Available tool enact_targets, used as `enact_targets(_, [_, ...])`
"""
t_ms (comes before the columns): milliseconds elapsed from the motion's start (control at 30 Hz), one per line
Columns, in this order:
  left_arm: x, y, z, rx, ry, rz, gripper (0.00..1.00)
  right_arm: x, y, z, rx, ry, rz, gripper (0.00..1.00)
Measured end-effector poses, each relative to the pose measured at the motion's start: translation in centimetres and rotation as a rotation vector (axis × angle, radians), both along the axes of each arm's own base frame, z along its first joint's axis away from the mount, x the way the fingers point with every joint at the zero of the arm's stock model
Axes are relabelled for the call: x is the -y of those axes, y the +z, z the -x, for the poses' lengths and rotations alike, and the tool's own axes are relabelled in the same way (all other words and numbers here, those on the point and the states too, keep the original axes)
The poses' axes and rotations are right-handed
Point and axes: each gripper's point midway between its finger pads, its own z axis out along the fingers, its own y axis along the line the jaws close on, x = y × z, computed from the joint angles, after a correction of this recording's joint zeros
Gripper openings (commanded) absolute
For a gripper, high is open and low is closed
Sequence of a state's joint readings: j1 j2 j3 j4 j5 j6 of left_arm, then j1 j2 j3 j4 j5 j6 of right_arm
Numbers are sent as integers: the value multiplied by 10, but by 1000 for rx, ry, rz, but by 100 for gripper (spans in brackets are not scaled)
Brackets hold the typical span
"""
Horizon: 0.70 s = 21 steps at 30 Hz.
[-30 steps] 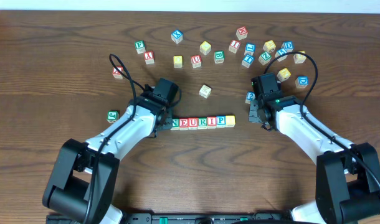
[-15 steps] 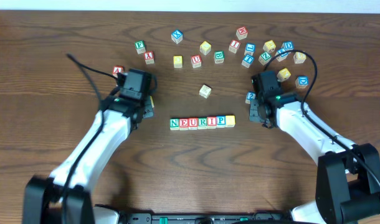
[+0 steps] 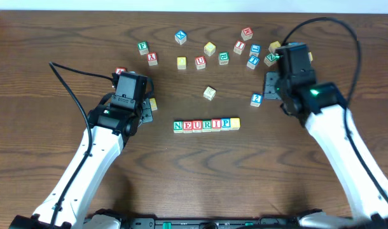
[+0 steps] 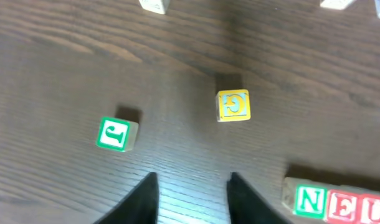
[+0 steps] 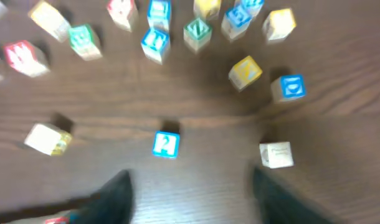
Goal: Spell out NEURIPS
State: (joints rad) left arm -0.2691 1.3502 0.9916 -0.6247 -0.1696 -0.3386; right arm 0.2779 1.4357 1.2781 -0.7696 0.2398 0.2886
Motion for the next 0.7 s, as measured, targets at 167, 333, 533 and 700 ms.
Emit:
enact_targets(167, [1, 0, 0, -2, -2, 6, 99, 5, 32, 17, 68, 8, -14, 99])
enact_targets(333, [1, 0, 0, -2, -7, 5, 99, 8, 35, 30, 48, 8, -8, 99])
enact_targets(533, [1, 0, 0, -2, -7, 5, 100, 10, 30, 36, 15, 9, 1, 99])
enact_targets(700, [1, 0, 0, -2, -6, 5, 100, 10, 29, 37, 13, 9, 1, 99])
